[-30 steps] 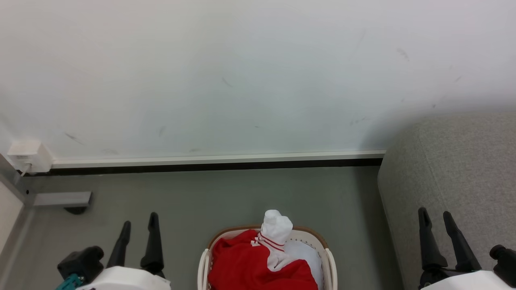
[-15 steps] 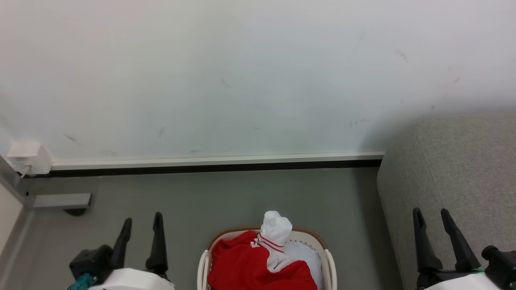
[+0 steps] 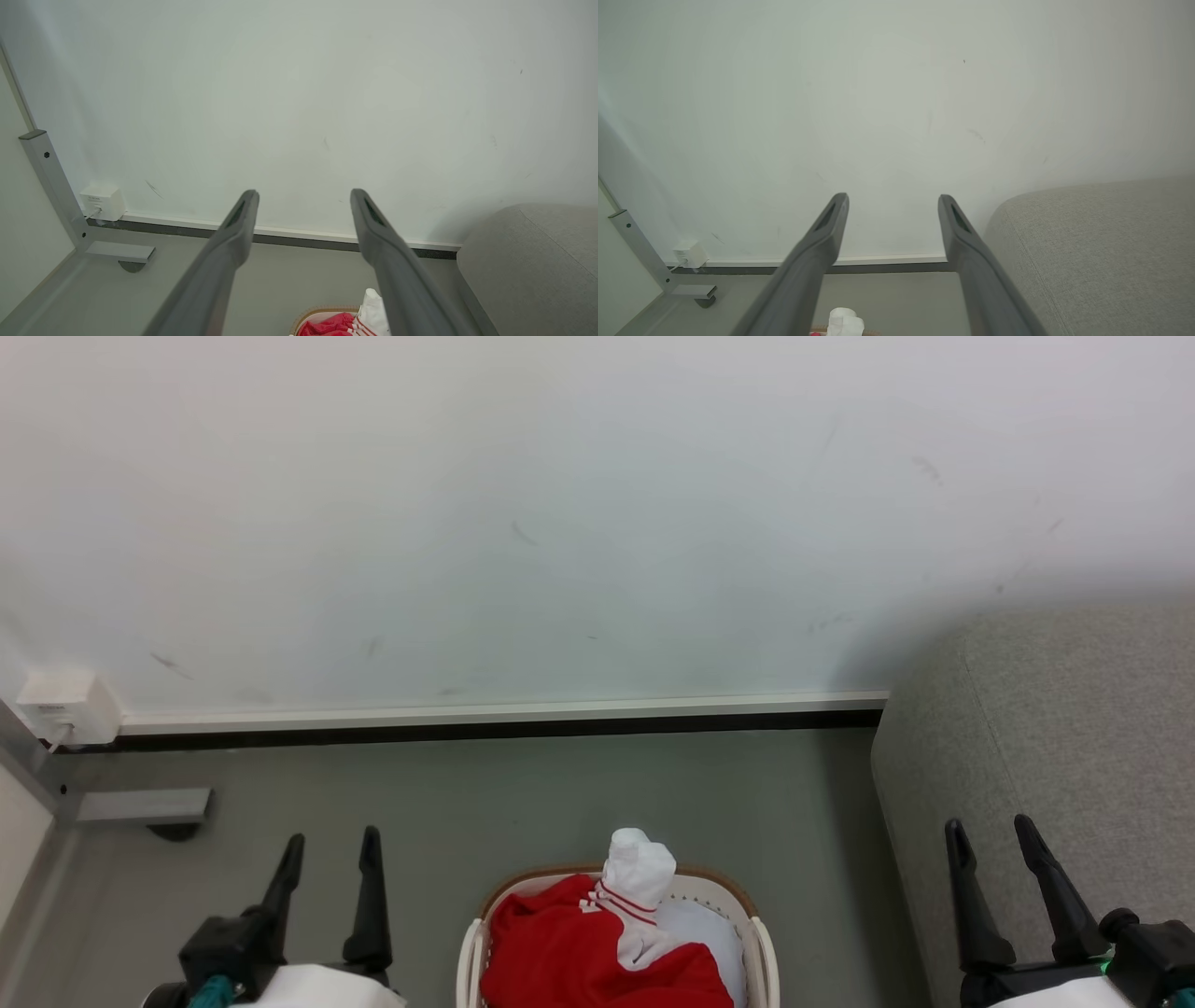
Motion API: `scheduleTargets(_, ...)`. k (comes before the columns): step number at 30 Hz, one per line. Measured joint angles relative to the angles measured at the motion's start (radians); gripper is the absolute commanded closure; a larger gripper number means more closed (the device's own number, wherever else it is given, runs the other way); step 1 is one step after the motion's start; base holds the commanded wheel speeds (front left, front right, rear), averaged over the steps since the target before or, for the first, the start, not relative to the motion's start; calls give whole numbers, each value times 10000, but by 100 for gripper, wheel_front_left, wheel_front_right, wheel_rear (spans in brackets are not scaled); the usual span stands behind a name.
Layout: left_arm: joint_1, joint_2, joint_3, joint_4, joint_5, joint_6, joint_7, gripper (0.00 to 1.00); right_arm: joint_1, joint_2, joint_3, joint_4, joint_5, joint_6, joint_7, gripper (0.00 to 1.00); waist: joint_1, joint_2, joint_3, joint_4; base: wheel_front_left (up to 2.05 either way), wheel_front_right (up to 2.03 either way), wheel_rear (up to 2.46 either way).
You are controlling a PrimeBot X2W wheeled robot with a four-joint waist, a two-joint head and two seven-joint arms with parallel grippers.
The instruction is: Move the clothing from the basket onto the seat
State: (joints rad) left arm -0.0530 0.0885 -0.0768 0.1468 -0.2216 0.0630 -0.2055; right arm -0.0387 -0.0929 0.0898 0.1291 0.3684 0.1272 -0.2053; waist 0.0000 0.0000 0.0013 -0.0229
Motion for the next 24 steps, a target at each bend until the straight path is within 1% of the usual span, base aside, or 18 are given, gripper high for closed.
scheduleTargets(24,90,-82,169,-151,1718,-21,-520,0,52,17,73,-320,-1170,4,-516,0,0,0,16,-89,0,0,0)
